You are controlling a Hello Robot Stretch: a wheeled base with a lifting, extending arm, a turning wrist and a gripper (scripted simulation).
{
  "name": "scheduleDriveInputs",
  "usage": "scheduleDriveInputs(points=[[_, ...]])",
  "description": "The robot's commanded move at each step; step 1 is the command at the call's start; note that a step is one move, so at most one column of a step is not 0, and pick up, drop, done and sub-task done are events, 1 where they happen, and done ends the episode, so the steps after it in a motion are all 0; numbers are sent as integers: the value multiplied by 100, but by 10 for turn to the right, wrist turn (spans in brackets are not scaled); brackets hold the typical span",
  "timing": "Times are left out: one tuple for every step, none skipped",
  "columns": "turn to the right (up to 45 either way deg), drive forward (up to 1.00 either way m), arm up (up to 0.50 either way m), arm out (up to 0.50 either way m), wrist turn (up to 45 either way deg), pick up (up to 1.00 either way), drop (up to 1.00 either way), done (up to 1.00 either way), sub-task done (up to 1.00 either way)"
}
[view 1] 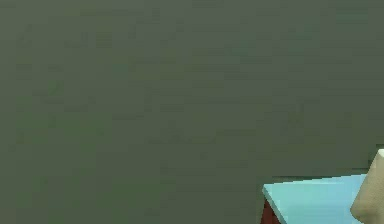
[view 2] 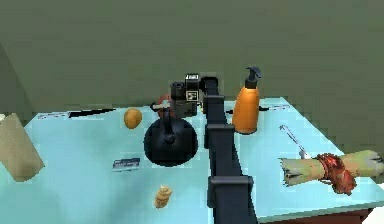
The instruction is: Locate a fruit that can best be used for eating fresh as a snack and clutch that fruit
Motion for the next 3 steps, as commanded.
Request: scheduleDriveInputs(points=[[0,0,0,0,0,100,0,0,0],[0,0,8,0,0,0,0,0,0],[0,0,0,0,0,0,0,100,0]])
